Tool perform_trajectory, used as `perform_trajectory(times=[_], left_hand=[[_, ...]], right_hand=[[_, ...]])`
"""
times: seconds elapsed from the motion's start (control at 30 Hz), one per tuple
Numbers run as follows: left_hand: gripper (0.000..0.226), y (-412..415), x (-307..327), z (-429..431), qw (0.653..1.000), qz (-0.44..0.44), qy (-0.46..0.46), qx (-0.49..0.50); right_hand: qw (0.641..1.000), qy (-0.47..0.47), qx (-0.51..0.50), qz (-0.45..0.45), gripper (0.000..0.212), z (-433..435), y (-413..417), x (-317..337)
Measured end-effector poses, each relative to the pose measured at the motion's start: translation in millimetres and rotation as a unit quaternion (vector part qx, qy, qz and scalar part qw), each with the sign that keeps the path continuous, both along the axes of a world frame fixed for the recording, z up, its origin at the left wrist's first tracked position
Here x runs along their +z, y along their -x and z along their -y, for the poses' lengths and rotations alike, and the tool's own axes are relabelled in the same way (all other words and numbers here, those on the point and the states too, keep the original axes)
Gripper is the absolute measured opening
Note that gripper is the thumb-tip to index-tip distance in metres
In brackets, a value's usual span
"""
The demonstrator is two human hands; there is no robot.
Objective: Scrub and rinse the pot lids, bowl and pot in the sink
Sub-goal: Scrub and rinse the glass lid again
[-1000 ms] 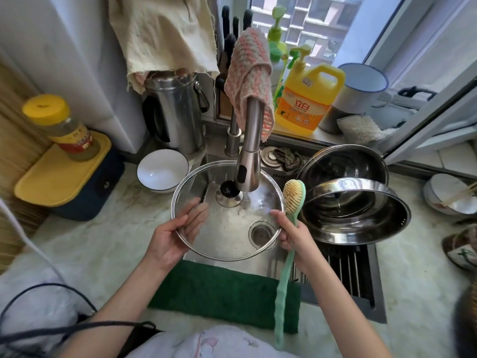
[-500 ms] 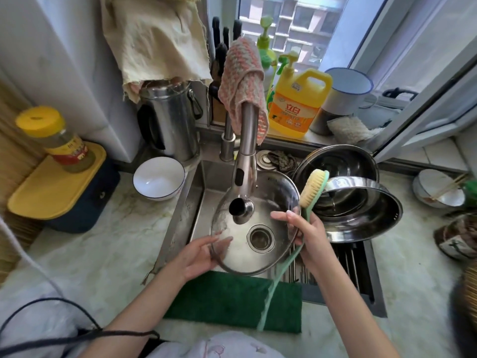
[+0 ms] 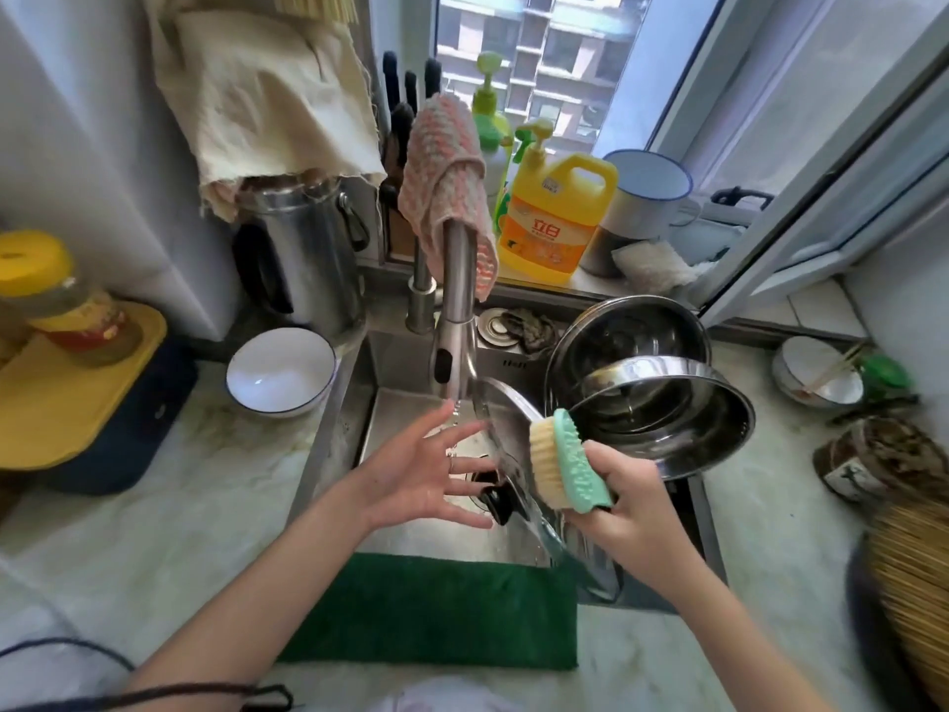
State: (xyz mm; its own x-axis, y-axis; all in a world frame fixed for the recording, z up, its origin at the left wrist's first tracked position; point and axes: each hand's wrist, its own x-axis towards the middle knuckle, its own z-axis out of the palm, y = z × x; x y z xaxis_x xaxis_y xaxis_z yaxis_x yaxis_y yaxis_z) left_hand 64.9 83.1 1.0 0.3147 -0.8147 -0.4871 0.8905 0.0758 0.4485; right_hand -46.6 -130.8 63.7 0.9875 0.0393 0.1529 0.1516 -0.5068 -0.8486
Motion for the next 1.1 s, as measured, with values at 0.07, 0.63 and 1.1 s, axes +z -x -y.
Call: perform_trajectory(times=[0.07,0.63,1.1], left_hand=[[0.093,-2.3,2.3,2.7,0.999,-0.031,0.006,0.008],[0.074,31.1,1.9,-13.7,0.979,-0.058,-0.131,0.142],[0.095,47.5,-6.8,-49.6,0.976,0.05,-0.062,0.204]], right_hand=[[0.999,0.024,0.021,0.006,0.015,0.1,4.6,-6.0],[0.962,0.083,0.136,-0.222,0.019,13.8,-4.4,-2.3],[0.97,0.193,0.055,-0.14,0.031,-51.7,-69.6,-74.0]])
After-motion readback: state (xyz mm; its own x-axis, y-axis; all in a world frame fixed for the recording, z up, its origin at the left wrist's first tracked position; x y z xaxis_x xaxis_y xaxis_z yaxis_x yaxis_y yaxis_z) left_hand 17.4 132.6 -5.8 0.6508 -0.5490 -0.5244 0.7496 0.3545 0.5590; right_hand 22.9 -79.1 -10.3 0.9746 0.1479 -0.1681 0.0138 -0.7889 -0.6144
